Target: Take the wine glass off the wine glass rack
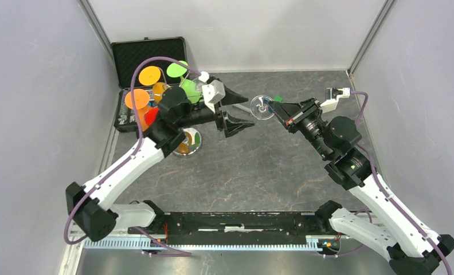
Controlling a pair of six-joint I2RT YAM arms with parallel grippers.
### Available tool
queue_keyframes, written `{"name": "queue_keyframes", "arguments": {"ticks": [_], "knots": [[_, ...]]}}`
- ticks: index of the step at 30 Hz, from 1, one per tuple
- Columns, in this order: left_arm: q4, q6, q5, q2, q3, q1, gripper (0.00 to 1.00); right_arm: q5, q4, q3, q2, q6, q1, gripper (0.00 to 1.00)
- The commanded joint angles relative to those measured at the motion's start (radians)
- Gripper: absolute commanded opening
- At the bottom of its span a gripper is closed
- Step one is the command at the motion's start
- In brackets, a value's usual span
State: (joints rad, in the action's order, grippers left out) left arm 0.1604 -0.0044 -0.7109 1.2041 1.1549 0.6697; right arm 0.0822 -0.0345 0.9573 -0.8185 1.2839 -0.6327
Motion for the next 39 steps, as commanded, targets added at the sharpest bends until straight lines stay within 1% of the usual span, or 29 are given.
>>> {"name": "queue_keyframes", "arguments": {"ticks": [1, 3, 7, 12, 19, 24, 26, 29, 30, 31, 32, 34, 35, 37, 39], "knots": [[0.198, 0.024, -0.053, 0.075, 0.041, 0.007, 0.86, 0.011, 0.039, 0.047, 0.027, 0.008, 0.002, 0.00], [0.237, 0.014, -0.046, 0.099, 0.032, 0.006, 0.84, 0.019, 0.060, 0.037, 0.041, 0.007, 0.003, 0.00], [0.284, -0.078, -0.130, 0.154, 0.053, 0.008, 0.80, 0.017, 0.068, 0.044, 0.041, 0.008, 0.002, 0.00], [0.360, -0.160, -0.174, 0.199, 0.061, 0.015, 0.71, -0.009, 0.075, 0.035, 0.030, 0.023, 0.002, 0.00], [0.427, -0.216, -0.204, 0.247, 0.072, 0.027, 0.56, -0.053, 0.132, 0.000, 0.019, 0.069, 0.002, 0.00], [0.423, -0.226, -0.217, 0.268, 0.081, 0.027, 0.34, -0.077, 0.145, -0.005, 0.006, 0.081, 0.002, 0.00], [0.414, -0.229, -0.221, 0.269, 0.087, 0.027, 0.23, -0.078, 0.144, -0.007, 0.007, 0.080, 0.002, 0.00], [0.407, -0.236, -0.212, 0.263, 0.090, 0.027, 0.03, -0.079, 0.144, -0.014, 0.007, 0.074, 0.003, 0.00], [0.407, -0.241, -0.198, 0.261, 0.088, 0.027, 0.02, -0.078, 0.145, -0.018, 0.009, 0.071, 0.002, 0.02], [0.407, -0.244, -0.184, 0.254, 0.085, 0.027, 0.02, -0.076, 0.145, -0.024, 0.010, 0.066, 0.003, 0.10], [0.408, -0.246, -0.164, 0.246, 0.080, 0.028, 0.02, -0.075, 0.143, -0.029, 0.011, 0.058, 0.002, 0.23], [0.413, -0.249, -0.130, 0.227, 0.065, 0.027, 0.02, -0.071, 0.143, -0.046, 0.018, 0.036, 0.002, 0.54], [0.414, -0.254, -0.107, 0.217, 0.057, 0.027, 0.02, -0.065, 0.143, -0.057, 0.023, 0.024, 0.002, 0.71], [0.425, -0.256, -0.071, 0.200, 0.038, 0.027, 0.02, -0.053, 0.166, -0.093, 0.043, -0.005, 0.002, 0.87], [0.449, -0.251, -0.006, 0.185, 0.011, 0.025, 0.02, -0.050, 0.199, -0.135, 0.066, -0.030, 0.002, 0.94]]}}
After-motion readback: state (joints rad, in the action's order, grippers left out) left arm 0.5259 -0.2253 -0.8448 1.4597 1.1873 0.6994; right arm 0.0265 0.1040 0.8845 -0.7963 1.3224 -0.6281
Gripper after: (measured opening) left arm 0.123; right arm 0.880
